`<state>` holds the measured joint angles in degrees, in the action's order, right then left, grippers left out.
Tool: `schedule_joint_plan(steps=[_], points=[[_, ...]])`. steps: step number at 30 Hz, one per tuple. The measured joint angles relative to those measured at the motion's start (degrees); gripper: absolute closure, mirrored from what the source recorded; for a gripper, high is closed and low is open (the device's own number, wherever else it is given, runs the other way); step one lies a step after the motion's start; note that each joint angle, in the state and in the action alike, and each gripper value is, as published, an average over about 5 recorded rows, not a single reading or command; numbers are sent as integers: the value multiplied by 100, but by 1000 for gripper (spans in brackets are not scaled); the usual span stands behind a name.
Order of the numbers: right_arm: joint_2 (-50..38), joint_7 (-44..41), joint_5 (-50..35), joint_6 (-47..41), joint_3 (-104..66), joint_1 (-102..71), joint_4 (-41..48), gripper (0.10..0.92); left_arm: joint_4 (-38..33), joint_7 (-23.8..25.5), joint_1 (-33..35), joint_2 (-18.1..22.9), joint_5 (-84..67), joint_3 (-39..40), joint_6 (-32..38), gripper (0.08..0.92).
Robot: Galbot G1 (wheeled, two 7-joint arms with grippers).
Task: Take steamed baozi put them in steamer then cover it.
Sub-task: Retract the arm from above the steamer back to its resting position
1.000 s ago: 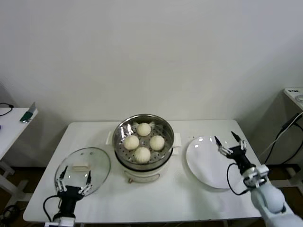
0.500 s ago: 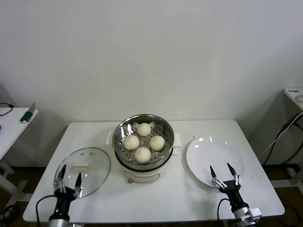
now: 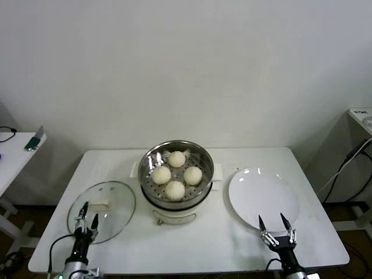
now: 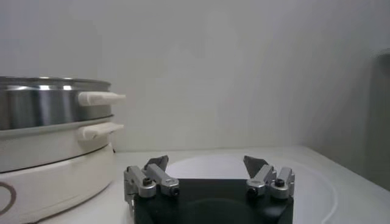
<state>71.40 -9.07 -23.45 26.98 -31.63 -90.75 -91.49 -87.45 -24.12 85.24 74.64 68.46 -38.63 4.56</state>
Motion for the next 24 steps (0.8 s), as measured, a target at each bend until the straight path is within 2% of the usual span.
schedule_joint_plan(steps=[15, 18, 24], points=[[122, 37, 12, 184, -117, -224, -76, 203, 754, 62, -850, -20, 324, 130, -393, 186], [127, 37, 13, 193, -133, -222, -84, 203, 857, 85, -942, -14, 343, 152, -420, 242], [126, 39, 22, 199, -155, -199, -86, 203, 974, 127, -1038, 37, 380, 167, -450, 415]])
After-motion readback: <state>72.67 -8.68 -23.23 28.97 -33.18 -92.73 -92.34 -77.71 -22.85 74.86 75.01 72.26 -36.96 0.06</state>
